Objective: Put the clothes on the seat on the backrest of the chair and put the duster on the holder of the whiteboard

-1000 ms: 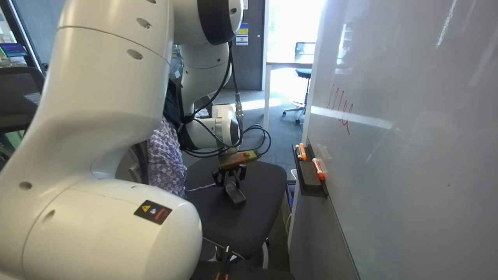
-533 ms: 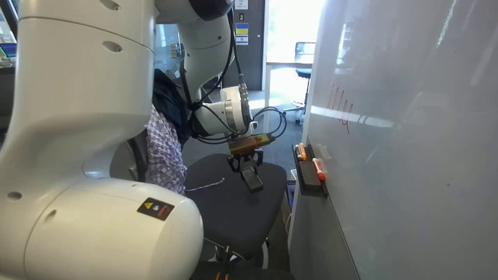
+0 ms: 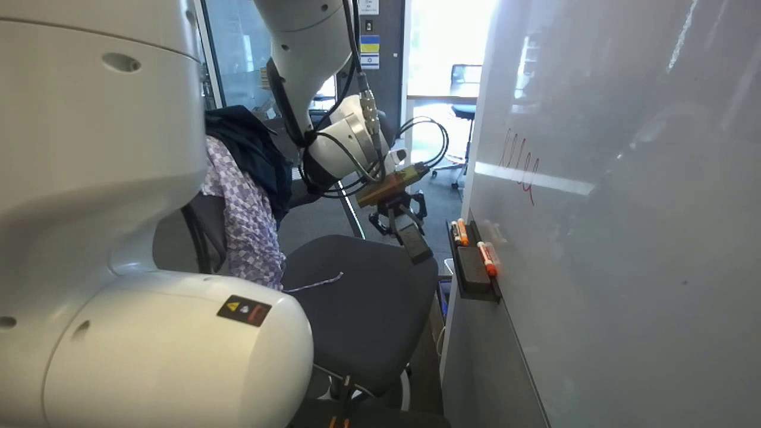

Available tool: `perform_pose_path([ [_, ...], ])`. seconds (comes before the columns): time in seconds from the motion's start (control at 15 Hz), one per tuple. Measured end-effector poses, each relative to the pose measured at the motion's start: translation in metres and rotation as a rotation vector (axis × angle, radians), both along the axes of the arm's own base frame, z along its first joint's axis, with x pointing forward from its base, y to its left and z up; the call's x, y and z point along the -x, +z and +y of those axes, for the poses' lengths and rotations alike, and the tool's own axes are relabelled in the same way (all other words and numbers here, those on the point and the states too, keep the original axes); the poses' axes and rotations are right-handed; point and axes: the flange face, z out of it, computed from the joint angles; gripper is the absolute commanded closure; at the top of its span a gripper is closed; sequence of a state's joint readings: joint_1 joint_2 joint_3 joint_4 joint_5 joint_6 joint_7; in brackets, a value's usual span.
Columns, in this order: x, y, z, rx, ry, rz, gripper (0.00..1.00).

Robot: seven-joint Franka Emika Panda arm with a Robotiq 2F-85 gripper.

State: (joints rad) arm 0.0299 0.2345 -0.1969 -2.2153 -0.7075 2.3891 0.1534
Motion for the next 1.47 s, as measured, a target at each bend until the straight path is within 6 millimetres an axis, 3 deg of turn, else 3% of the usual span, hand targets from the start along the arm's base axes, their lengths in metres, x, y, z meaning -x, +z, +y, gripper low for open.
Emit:
perform_pose_path([
  [0.27,0.005,0.025,-0.009,0.080,-0.092,-0.028,0.69],
  [0.47,0.005,0.033,-0.023,0.131,-0.171,-0.085,0.69],
  [0.87,0.010,0.036,-0.059,0.249,-0.298,-0.218,0.69],
  [1.2,0.011,0.026,-0.069,0.319,-0.319,-0.275,0.69],
  [1.27,0.012,0.020,-0.070,0.321,-0.326,-0.272,0.19],
  [1.47,0.014,0.003,-0.072,0.320,-0.351,-0.264,0.06],
])
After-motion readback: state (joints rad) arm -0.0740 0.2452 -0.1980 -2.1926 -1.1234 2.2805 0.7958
